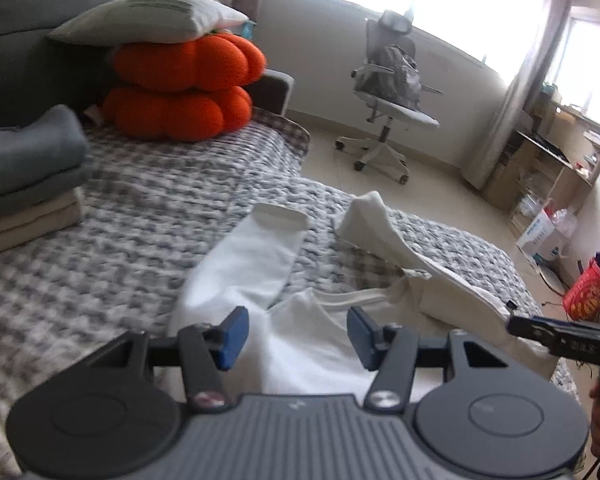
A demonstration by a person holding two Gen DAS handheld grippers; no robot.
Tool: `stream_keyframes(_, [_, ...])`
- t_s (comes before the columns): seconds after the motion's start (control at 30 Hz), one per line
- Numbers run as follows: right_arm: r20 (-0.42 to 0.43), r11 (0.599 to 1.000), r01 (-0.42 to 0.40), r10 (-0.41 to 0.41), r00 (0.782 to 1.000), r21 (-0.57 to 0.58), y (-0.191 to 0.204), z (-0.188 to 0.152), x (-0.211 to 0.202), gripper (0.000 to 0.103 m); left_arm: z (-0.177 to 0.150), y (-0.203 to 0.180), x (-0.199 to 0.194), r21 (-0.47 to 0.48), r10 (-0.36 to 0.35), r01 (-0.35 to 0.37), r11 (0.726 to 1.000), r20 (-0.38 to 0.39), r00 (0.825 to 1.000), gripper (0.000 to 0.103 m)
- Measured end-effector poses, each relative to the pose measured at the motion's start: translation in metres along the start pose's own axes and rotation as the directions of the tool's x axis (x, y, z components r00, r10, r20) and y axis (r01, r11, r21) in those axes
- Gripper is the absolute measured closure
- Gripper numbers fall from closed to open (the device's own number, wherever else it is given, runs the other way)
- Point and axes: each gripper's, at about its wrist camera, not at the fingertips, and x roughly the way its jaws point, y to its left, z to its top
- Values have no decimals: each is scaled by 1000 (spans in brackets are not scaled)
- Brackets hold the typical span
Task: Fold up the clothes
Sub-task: 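Lay the garment flat on the quilt and open both tools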
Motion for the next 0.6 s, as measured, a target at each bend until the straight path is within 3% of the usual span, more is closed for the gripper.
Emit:
stream_keyframes(0.1, [-17, 1000, -4, 4, 1000, -7, 8, 7, 20, 45, 0, -5, 21, 24, 15, -15, 1000, -18, 1000, 48])
stream_keyframes(0.2, [-20, 1000, 5, -6, 1000, -27, 16, 13, 36, 45, 1, -6, 38, 55, 74, -73, 996, -22, 997, 48])
stream_keyframes(0.6, [-12, 996, 38, -39, 999, -80, 38, 27, 87, 45, 12, 5, 97, 93, 227, -221, 971, -58, 972, 47])
